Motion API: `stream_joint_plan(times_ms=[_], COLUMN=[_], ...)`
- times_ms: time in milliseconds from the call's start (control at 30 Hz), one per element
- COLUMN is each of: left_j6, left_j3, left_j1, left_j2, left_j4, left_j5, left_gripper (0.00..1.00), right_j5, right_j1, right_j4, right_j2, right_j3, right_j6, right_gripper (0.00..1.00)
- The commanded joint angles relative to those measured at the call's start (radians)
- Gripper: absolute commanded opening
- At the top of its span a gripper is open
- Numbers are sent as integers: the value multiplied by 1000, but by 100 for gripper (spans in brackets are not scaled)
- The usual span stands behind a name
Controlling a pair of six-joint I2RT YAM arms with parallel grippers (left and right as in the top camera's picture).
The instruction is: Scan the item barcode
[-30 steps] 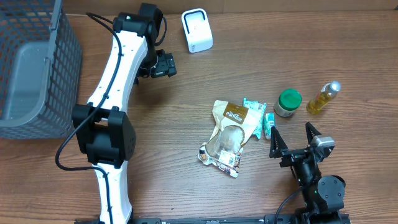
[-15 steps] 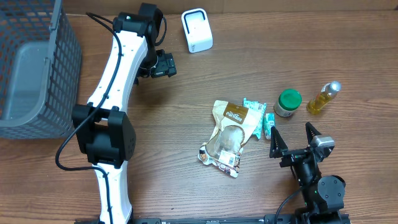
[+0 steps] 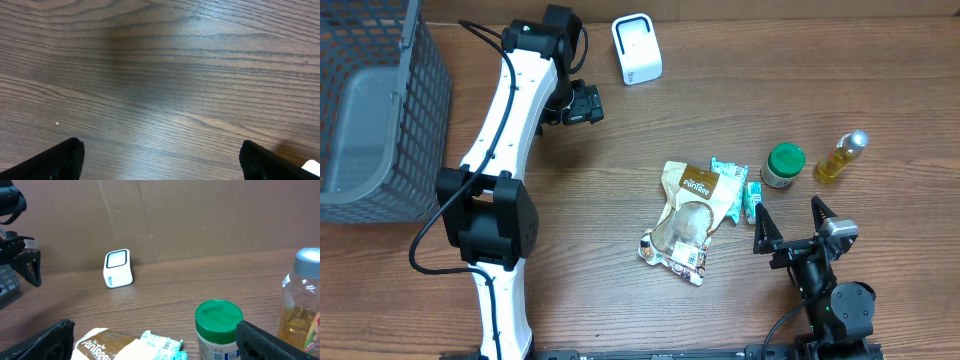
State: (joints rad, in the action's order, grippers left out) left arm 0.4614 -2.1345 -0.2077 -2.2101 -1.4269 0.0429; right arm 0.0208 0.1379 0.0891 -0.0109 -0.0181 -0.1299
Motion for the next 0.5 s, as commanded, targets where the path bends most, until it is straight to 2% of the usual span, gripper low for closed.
stream_joint_plan(times_ms=[0,300,467], left_j6=[-12,-12,-12], left_j3=[-12,-12,-12], left_j1=[0,-2,-6], left_j2=[13,13,68], left_j4=[0,0,0], left_j5=[16,16,16], left_gripper=[100,100,100], right_j5=[-8,-8,-8], right_j1=[-3,-3,-3], right_j4=[-5,-5,-5], right_j2=[8,8,8], right_j3=[10,10,10], right_j6=[8,8,8], right_gripper=[100,100,100])
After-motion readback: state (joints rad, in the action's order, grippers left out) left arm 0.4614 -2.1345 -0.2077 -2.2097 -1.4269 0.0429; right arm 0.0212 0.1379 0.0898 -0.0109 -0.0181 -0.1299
